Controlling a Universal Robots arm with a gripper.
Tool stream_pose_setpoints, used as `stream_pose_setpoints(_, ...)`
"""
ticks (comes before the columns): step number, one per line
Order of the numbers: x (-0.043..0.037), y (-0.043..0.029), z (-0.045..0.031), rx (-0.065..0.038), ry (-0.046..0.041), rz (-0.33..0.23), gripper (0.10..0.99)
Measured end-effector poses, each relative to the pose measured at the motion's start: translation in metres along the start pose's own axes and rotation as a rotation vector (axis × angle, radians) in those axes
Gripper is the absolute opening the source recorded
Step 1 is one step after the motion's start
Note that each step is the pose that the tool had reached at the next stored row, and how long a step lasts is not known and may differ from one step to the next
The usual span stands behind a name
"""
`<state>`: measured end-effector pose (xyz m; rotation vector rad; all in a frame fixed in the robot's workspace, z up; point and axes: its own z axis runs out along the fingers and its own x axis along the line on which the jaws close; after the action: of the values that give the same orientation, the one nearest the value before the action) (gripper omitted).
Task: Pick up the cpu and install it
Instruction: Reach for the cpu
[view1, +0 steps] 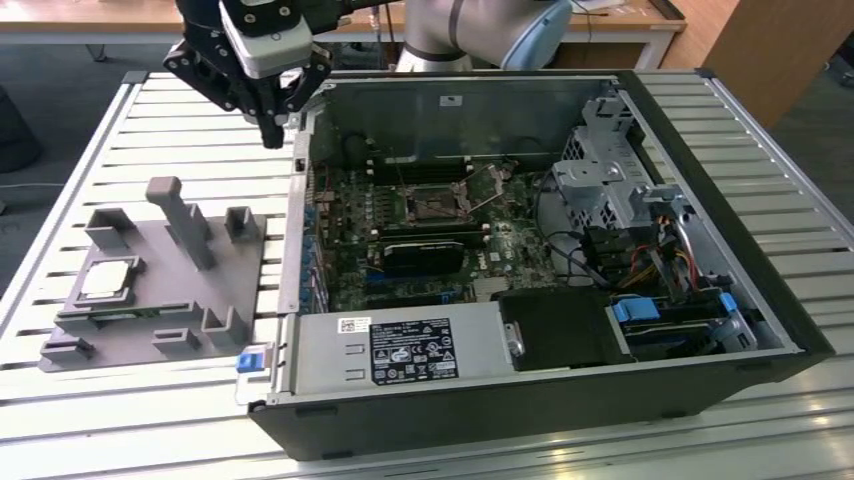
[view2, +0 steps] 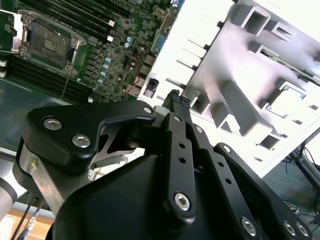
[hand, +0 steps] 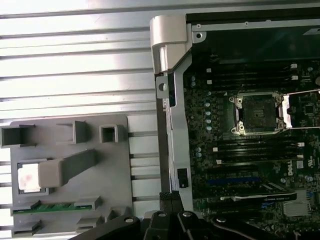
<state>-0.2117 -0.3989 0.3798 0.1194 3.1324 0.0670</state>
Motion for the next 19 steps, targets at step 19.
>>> stream_pose_setpoints(19, 0.0230, -0.0019, 0.0027, 0.001, 0.0063, 0.000, 0.106)
